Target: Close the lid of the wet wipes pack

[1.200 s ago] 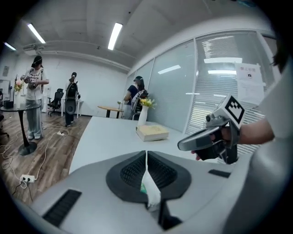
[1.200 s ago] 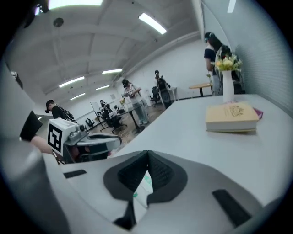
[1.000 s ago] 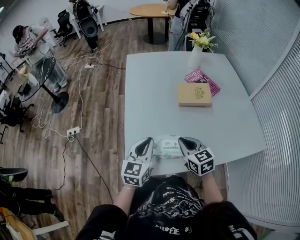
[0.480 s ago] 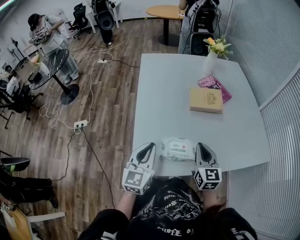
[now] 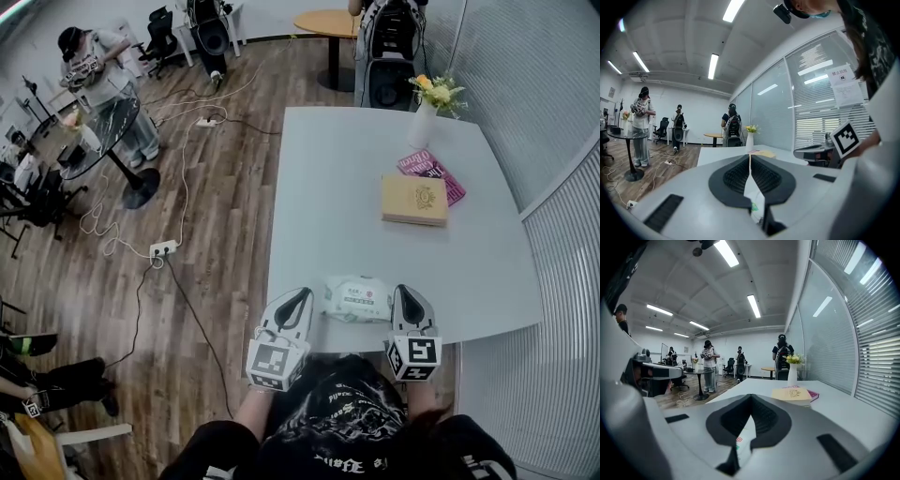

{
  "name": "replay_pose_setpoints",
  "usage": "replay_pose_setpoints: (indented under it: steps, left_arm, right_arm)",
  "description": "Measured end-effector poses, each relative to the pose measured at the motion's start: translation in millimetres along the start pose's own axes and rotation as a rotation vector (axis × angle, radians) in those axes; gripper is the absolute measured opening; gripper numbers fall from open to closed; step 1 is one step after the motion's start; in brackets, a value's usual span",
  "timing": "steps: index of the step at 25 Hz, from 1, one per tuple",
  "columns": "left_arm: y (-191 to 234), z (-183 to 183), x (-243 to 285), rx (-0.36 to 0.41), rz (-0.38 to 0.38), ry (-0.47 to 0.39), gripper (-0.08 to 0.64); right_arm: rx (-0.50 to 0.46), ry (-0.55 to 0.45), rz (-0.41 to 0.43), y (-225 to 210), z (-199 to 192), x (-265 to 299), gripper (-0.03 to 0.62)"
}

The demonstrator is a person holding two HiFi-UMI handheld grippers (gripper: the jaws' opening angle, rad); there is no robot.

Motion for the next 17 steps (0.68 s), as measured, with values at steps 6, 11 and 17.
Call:
replay_pose_setpoints:
  steps: [6, 11, 17]
  left_arm:
    - [6.4, -0.1, -0.8, -0.009, 0.011, 0.0, 0.012]
    - [10.5, -6.7, 0.3, -0.017, 0.015, 0.022, 0.012]
    - [15.6, -9.4, 5.1, -0.039, 0.004, 0.025, 0.012]
  right_arm:
    - [-0.024, 0.015, 0.009, 6.6, -0.6, 7.0, -0.002]
    - [-0.039, 0.033, 0.025, 12.8, -3.4, 11.5, -0.002]
    - [-0.05, 0.042, 0.023, 17.3, -6.3, 14.4, -0.002]
Point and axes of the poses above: the fingertips, and each gripper's own axes: x forward along the fingers, y to its left, z out of its top, the point moved 6 cm from there along -x, backward along the fingers, and after that the axes turned 14 degrees about y, right-handed, at the moved point
